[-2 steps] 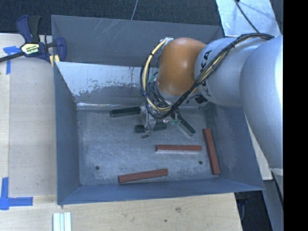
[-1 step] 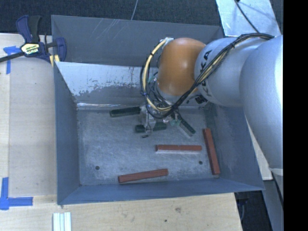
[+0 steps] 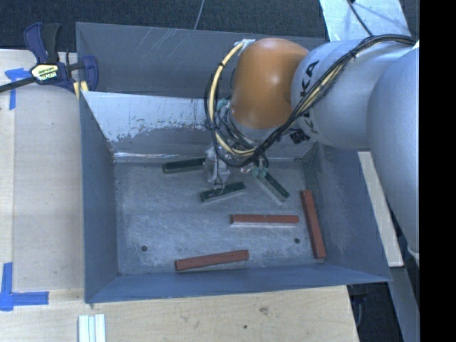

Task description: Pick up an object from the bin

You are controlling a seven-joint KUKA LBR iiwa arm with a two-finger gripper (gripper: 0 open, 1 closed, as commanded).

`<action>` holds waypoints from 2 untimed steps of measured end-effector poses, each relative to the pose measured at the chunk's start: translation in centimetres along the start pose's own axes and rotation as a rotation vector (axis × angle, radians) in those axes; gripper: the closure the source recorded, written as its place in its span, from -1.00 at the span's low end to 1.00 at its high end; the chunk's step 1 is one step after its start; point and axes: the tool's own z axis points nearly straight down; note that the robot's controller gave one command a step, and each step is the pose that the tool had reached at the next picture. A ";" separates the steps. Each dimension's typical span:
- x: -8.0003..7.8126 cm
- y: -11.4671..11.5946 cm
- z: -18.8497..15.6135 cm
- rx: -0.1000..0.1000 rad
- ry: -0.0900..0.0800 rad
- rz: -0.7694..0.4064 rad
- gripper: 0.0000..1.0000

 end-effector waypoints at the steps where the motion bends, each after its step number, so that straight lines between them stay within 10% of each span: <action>1: 4.5 0.5 4.4 -0.001 -0.005 -0.017 -1.00; 2: 4.4 0.5 4.3 -0.002 -0.008 -0.017 1.00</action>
Offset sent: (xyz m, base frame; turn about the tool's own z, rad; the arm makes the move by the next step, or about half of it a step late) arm 0.0000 0.0000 0.0000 0.0000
